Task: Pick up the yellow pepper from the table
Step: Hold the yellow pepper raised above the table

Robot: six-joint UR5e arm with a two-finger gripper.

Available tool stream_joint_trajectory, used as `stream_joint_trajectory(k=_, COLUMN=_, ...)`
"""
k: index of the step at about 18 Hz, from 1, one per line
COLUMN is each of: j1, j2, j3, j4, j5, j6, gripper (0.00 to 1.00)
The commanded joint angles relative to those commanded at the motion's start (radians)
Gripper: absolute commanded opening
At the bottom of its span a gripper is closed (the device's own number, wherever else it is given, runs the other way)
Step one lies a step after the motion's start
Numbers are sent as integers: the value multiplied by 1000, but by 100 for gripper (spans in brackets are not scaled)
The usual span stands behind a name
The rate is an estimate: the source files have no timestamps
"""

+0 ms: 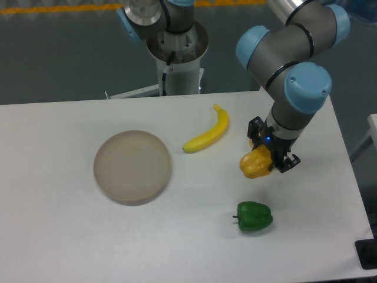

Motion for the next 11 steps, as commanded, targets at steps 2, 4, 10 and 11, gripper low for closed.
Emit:
stream_joint_trajectory(k=2, j1=0, j2=0, j3=0, j4=0, j5=-9, j6=17, gripper=0)
stream_joint_trajectory(k=4, j1=-2, j2=2, j3=0, j4=0, j5=-9, j6=38, gripper=0)
stream_joint_trajectory(k=10, j1=-2, j2=2, j3=0, j4=2, j5=-40, j6=60, gripper=0)
stream_joint_trajectory(k=11, j1=0, j2=2, j3=0, j4=2, j5=-42, j6=58, gripper=0)
